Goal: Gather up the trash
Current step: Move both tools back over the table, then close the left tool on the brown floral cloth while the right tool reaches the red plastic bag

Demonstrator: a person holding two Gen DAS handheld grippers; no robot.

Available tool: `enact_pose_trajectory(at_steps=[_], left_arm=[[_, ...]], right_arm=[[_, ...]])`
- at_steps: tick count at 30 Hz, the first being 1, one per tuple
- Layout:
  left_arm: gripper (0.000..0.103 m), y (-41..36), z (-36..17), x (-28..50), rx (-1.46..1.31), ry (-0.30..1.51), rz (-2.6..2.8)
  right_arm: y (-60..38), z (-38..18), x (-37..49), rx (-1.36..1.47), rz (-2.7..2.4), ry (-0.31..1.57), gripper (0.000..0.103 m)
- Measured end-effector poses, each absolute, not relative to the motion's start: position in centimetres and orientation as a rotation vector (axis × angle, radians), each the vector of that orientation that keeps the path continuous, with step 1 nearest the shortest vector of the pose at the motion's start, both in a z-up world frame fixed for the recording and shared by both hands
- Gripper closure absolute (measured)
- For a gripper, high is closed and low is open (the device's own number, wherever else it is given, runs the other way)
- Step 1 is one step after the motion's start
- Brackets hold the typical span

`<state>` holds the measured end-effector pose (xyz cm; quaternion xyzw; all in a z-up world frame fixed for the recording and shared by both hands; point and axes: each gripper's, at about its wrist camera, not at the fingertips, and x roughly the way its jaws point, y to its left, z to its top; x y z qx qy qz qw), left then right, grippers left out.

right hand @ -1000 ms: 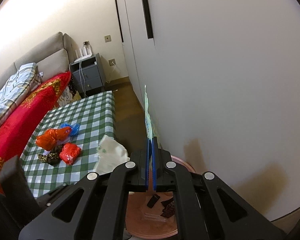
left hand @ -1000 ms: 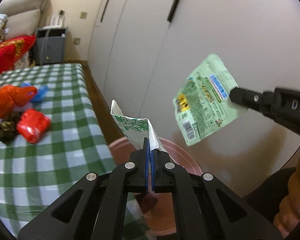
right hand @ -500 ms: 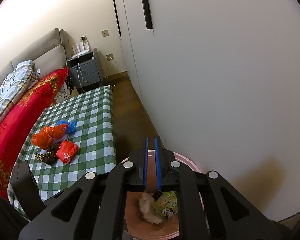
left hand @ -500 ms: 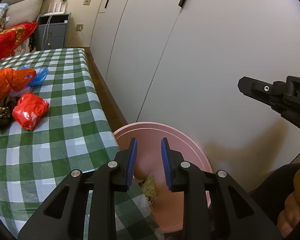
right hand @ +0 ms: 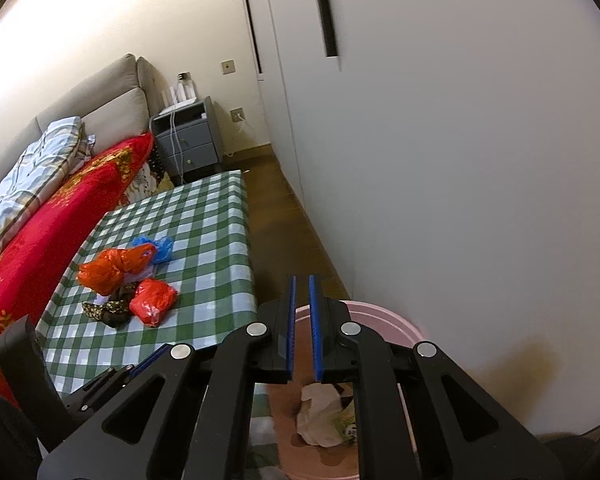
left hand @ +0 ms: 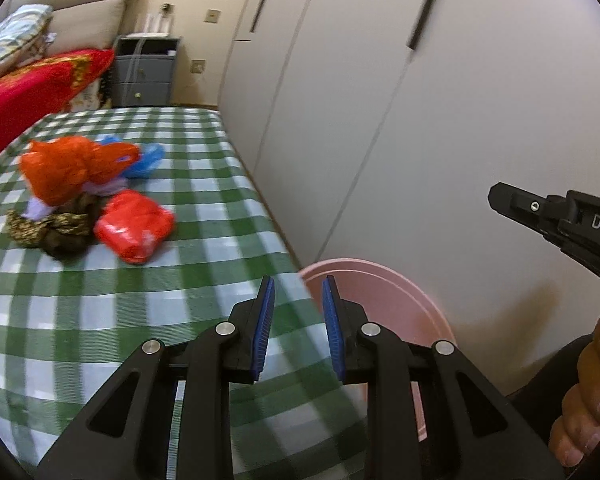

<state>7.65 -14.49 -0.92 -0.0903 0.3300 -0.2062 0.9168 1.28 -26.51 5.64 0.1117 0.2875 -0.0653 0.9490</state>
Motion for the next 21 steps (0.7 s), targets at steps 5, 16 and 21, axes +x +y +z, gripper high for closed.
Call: enact_pose_trajectory(at_steps=[5, 16, 21], left_arm=[[0.079, -11.6, -1.2, 8.4, -0.218, 0.68, -0.353], [0.079, -3.7, -2.5, 10.6, -0.309, 0.67, -0.089], [0.079, -0.9, -2.8, 11.4, -0.357, 0.656, 0.015]], right_arm=[[-24.2, 4.7, 3.0, 0.206, -0.077, 0.592, 0.094], [-18.0, 1.5, 7.6, 0.186, 0.077, 0.625, 0.094], [-15.5, 0.0, 10.2, 0.202, 0.141, 0.642, 0.094]])
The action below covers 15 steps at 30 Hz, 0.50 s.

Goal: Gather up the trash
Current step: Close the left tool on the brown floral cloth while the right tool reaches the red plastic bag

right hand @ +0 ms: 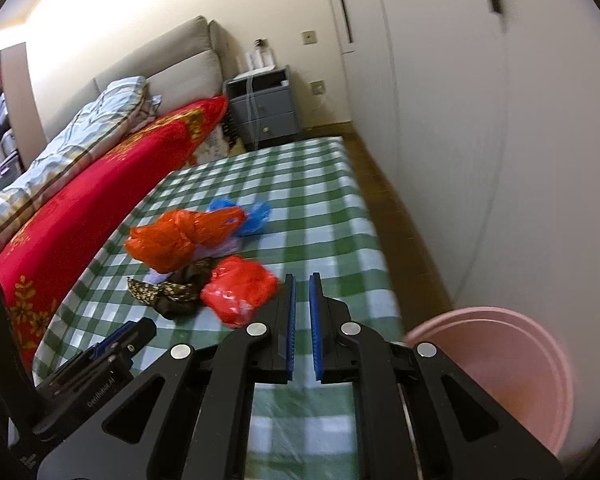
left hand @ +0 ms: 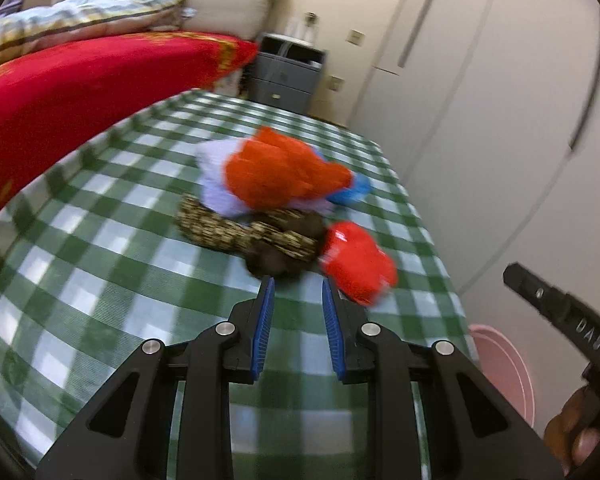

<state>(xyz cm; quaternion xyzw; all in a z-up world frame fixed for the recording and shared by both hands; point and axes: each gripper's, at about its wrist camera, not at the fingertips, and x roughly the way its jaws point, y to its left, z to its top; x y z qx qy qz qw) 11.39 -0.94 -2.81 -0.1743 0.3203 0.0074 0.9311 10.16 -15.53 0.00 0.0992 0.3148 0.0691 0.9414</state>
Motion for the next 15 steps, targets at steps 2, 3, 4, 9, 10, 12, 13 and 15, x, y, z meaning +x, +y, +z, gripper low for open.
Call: enact_pose_trajectory(at_steps=[2, 3, 4, 9, 10, 12, 13, 15], left_arm=[[0.079, 0.0, -2.8, 11.5, -0.358, 0.642, 0.046], [0.079, 0.3, -2.8, 11.6, -0.36, 0.636, 0.06], [0.079, 0.9, -2.8, 11.8, -0.367, 0.632, 0.078], [0.079, 3.0, -3.0, 12.5, -0.414, 0.63, 0.129], [0.079, 3.3, -3.0, 12.6, -0.418, 0.626, 0.143], [0.079, 3.6, -3.0, 12.8, -0.422, 0.622, 0.155], [0.079, 3.7, -2.9, 12.9, -0.425, 0.62, 0.157], [0.079, 3.9, -2.9, 13.0, -0.429, 0.618, 0.159]], right_arm=[[-14.9, -0.5, 11.1, 0.214, 0.162, 0.654, 0.094], [-14.5, -0.8, 11.6, 0.217, 0.172, 0.661, 0.094], [-14.1, -1.2, 12.1, 0.221, 0.181, 0.668, 0.087], [-12.3, -2.6, 14.2, 0.232, 0.222, 0.704, 0.046], [-11.8, -3.0, 14.6, 0.221, 0.227, 0.714, 0.045], [-11.2, -3.6, 15.3, 0.21, 0.231, 0.737, 0.042], [-10.9, -4.0, 15.7, 0.215, 0.238, 0.749, 0.042], [-10.5, -4.5, 16.4, 0.215, 0.241, 0.766, 0.04]])
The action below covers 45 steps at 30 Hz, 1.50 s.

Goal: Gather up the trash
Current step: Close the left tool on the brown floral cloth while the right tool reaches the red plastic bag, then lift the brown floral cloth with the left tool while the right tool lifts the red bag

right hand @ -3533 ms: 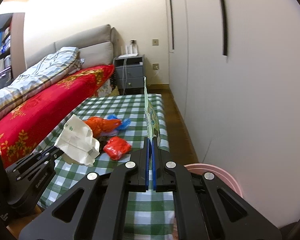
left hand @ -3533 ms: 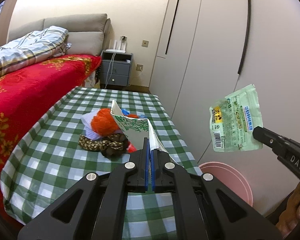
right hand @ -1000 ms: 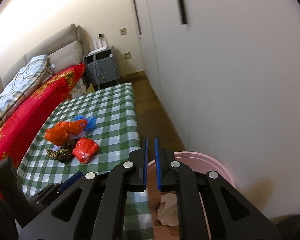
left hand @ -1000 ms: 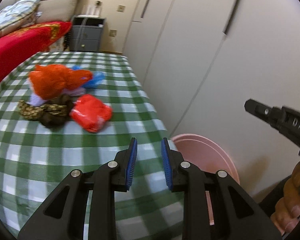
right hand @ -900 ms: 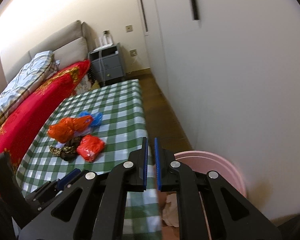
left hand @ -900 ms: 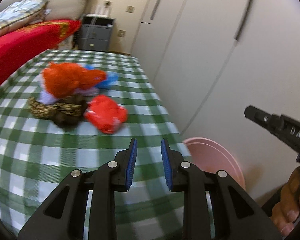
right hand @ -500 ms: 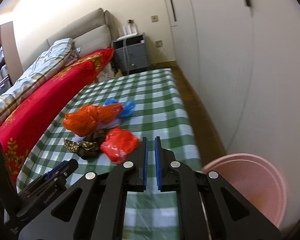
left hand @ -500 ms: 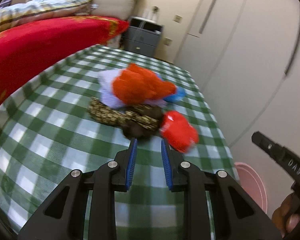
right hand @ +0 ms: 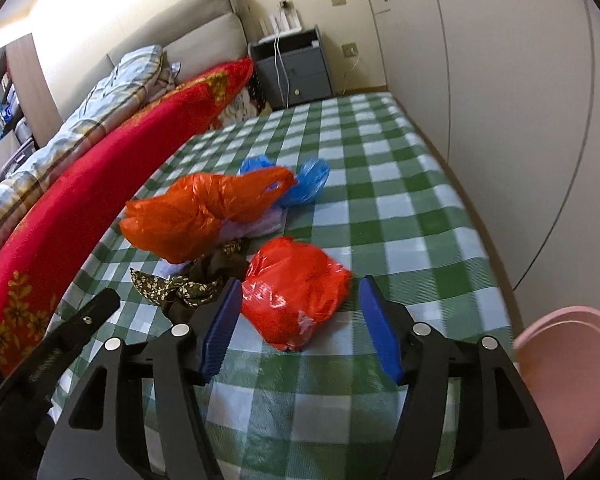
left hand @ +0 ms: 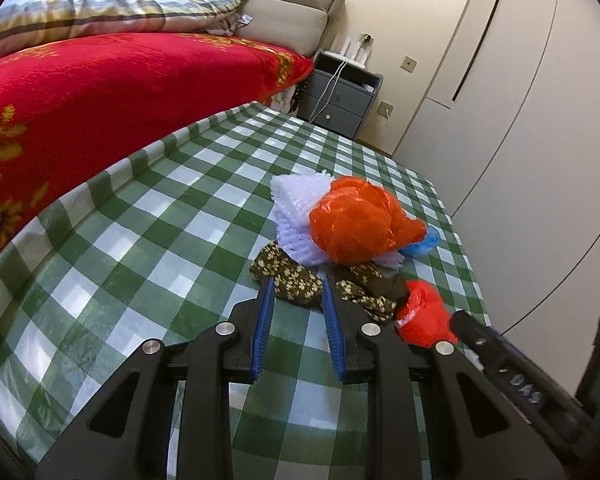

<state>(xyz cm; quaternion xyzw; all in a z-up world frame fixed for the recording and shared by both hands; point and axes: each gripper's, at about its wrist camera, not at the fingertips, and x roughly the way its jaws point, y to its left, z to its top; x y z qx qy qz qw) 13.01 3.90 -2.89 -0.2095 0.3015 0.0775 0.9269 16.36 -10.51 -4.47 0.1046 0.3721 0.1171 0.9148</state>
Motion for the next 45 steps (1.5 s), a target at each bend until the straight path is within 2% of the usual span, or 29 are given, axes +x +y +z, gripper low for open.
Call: enact_pose_trajectory(at_steps=[6, 8, 11, 13, 15, 29, 31, 33, 36, 45], left_arm=[[0.079, 4.3, -2.7, 13.6, -0.446, 0.62, 0.15], [0.079, 4.3, -2.7, 13.8, -0.45, 0.62, 0.146], [0.079, 4.3, -2.8, 14.0, -0.452, 0.626, 0.138], [0.079, 4.1, -3.0, 14.2, -0.451, 0.634, 0.13], [0.079, 3.9, -3.1, 14.5, -0.447, 0.636, 0.128], [0.077, 2.1, -6.0, 16.6, -0.499, 0.768, 0.01], [0.078, 1.7, -5.9, 16.6, -0.487, 0.766, 0.0], [0.088, 1.5, -5.7, 16.6, -0.481, 0.765, -0.019], [0.094, 1.5, -5.1, 16.5, -0.465, 0.746, -0.023], [0.096, 1.4, -2.5, 15.2, -0.455, 0.677, -0.044]], right_arm=[[-9.2, -5.4, 17.8, 0.192, 0.271, 0.809, 0.027], [-8.7, -5.7, 18.1, 0.165, 0.273, 0.827, 0.026], [-8.4, -6.1, 18.3, 0.13, 0.256, 0.849, 0.027], [-8.5, -6.2, 18.3, 0.106, 0.241, 0.851, 0.036], [-8.7, -6.0, 18.0, 0.106, 0.248, 0.846, 0.039], [-10.5, -5.6, 17.8, 0.156, 0.183, 0.847, 0.04], [-10.7, -5.8, 17.8, 0.161, 0.177, 0.854, 0.04], [-10.8, -5.7, 17.8, 0.168, 0.171, 0.85, 0.04], [-11.0, -5.0, 17.5, 0.169, 0.163, 0.83, 0.04], [-10.9, -2.4, 16.0, 0.146, 0.167, 0.767, 0.04]])
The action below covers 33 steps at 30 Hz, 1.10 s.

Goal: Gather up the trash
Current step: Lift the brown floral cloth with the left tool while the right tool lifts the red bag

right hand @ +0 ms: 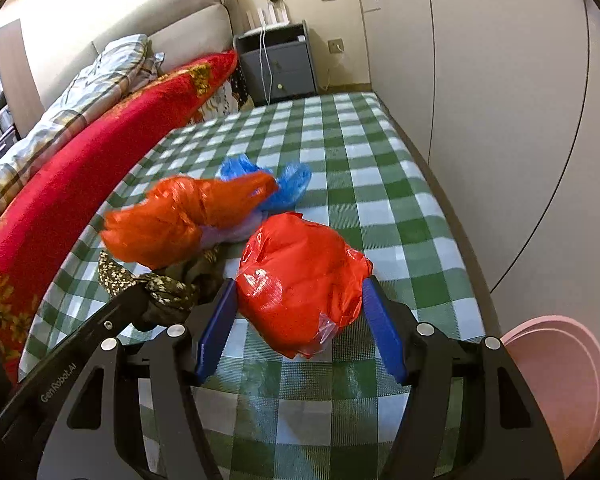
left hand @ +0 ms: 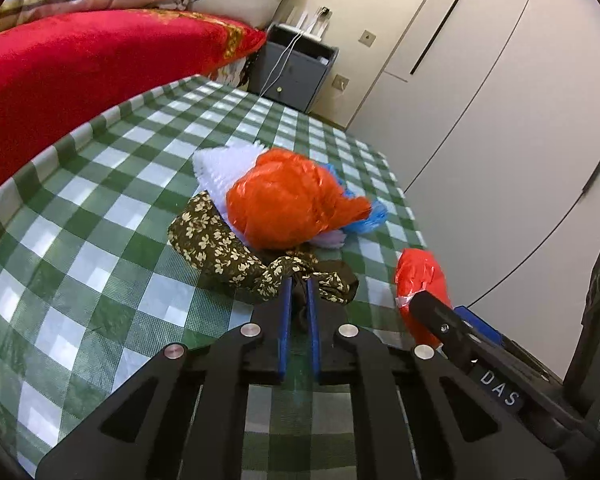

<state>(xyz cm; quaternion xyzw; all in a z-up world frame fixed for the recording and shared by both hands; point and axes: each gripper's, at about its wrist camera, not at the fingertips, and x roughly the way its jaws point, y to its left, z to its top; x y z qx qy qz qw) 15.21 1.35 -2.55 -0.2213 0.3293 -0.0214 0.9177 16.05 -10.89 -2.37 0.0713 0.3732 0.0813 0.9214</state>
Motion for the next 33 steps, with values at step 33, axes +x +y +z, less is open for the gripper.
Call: enact_pose_trajectory(at_steps=[33], left_arm=[[0.096, -3.1, 2.3, 7.7, -0.24, 0.606, -0.112]], right_arm=[[-16.8, 5.8, 3.4, 0.094, 0.073, 0.614, 0.04]])
